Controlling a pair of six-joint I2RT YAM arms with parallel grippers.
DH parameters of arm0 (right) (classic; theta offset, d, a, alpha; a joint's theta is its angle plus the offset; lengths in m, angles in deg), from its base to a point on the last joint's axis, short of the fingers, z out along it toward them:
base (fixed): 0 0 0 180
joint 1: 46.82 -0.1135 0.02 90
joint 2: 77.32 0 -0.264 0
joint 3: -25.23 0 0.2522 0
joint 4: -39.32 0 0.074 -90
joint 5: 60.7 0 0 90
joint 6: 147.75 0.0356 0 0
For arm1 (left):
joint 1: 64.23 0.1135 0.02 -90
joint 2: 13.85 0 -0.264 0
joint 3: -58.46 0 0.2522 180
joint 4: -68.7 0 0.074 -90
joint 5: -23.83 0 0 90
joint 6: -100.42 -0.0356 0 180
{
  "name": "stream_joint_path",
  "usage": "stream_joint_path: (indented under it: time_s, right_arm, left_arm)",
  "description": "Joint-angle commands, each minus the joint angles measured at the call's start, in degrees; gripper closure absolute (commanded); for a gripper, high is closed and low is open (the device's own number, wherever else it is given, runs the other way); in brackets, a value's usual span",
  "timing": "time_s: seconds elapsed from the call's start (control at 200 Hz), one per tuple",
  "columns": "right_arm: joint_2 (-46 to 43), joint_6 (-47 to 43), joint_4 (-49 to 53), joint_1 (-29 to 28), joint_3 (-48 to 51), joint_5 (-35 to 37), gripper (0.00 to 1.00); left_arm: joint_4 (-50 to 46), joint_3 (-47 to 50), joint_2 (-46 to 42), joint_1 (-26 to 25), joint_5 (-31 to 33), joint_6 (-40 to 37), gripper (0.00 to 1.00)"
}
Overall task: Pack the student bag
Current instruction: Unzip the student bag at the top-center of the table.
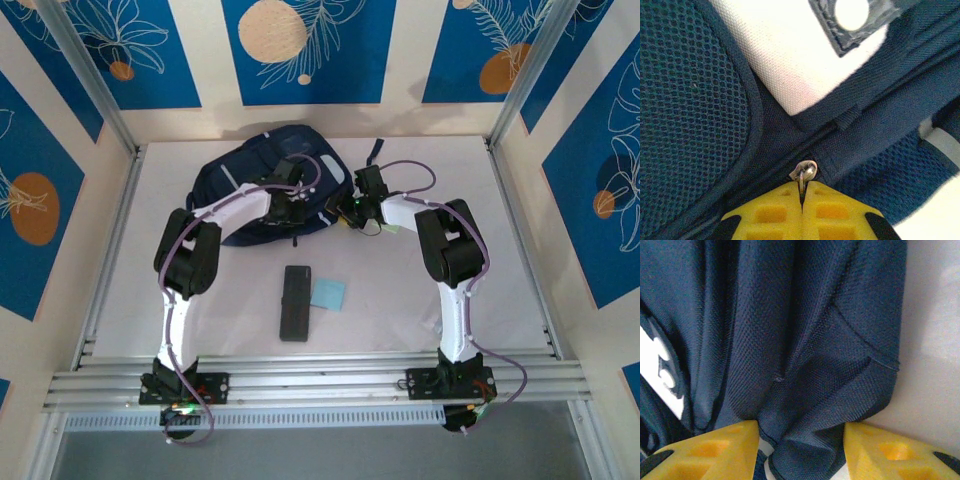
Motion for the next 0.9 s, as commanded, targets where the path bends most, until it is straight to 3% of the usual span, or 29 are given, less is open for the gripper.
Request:
stream_joint_path:
  time_s: [0.0, 0.535, 0.605, 0.75, 0.895]
  right_arm:
    - [0.8, -1.2, 3.6, -0.8, -1.1, 0.8, 0.51]
    - [-0.2, -5.5, 7.6, -1.1, -4.2, 3.5, 0.51]
    - [-0.6, -5.6, 7.5, -1.1, -4.5, 2.2, 0.52]
    - [-3.7, -5.7, 6.8, -1.4, -3.9, -2.3, 0.49]
    - [-8.1, -4.2, 5.0, -1.5, -0.8, -7.7, 0.44]
  left_arm:
    - [-9.5, -4.9, -2.6, 0.7, -2.5, -5.4, 1.0]
    - [-16.5, 0.8, -3.1, 6.6, 1.5, -13.7, 1.0]
    - [-15.9, 1.6, -4.5, 6.8, -2.5, -13.6, 1.0]
    - [-9.8, 3.4, -8.0, 6.1, -18.3, -9.4, 1.0]
    - [-6.1, 2.7, -11.0, 4.6, -20.7, -6.8, 1.0]
